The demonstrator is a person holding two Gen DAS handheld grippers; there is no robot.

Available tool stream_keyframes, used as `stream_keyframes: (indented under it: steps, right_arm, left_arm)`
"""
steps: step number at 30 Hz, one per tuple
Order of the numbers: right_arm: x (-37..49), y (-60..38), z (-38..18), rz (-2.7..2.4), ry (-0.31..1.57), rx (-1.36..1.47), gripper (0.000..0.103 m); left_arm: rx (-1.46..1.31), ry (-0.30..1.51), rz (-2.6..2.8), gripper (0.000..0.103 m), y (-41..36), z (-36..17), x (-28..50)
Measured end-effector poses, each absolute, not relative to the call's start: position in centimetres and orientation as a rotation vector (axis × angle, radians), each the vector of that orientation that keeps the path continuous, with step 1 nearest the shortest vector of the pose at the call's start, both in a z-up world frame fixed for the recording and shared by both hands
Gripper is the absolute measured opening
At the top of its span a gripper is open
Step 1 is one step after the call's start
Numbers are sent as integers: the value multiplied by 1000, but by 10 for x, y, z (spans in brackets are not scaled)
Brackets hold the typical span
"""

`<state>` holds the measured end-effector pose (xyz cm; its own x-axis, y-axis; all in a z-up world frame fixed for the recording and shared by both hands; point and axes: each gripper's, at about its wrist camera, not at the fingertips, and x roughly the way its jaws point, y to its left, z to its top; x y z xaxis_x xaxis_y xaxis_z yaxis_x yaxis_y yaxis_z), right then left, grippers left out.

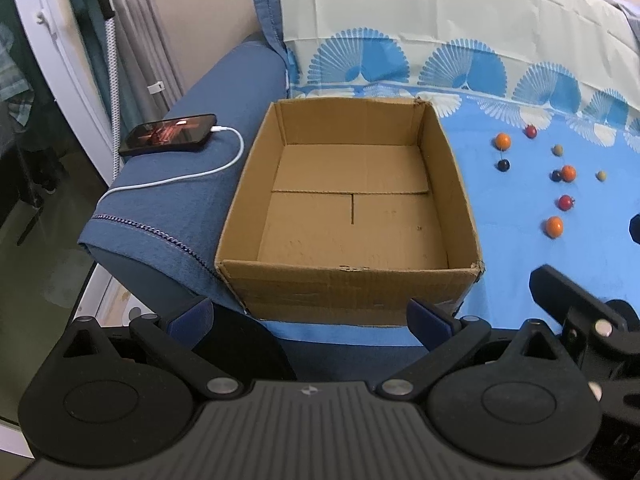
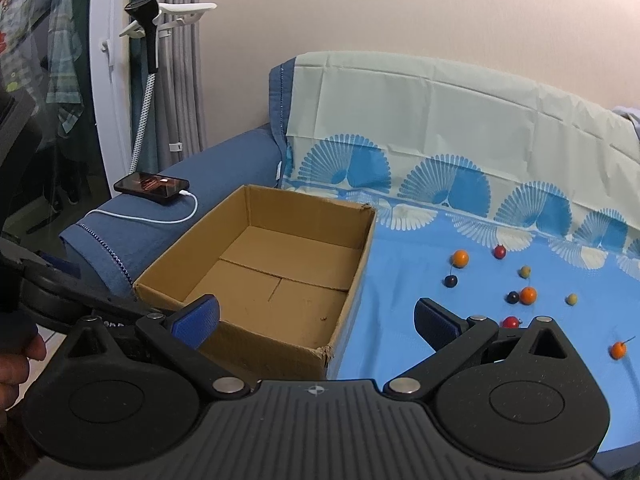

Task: Organize fruits

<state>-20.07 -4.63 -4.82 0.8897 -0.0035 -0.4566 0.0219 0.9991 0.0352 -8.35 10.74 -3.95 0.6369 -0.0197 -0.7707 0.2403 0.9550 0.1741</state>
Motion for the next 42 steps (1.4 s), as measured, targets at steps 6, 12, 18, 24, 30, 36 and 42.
stream_keyframes:
  steps: [6, 12, 18, 24, 30, 36, 42]
  right_arm:
    - [-201, -78, -50, -83, 455, 119, 103]
    - [-211, -146, -67, -264, 424, 214, 103]
    - [-227, -239, -91, -518, 434, 266, 103]
    - [-233, -345, -126, -767, 448, 304, 103]
    - [-194, -459, -177, -858, 517, 428, 102]
    - [-131, -533, -239, -908, 619, 483, 102]
    - [-95, -582, -275, -938, 622, 488, 102]
  left_arm:
    - [307, 868, -200, 103, 87, -40, -78]
    - [253, 902, -351, 103, 47, -43, -63]
    - [186, 933, -475, 103, -13, -52, -44]
    - [360, 966, -528, 103, -108, -79, -18]
    - [527, 868, -611, 103, -214, -120, 11]
    - [628, 891, -698, 103, -313, -192, 46]
    - [674, 938, -711, 103, -369, -249, 77]
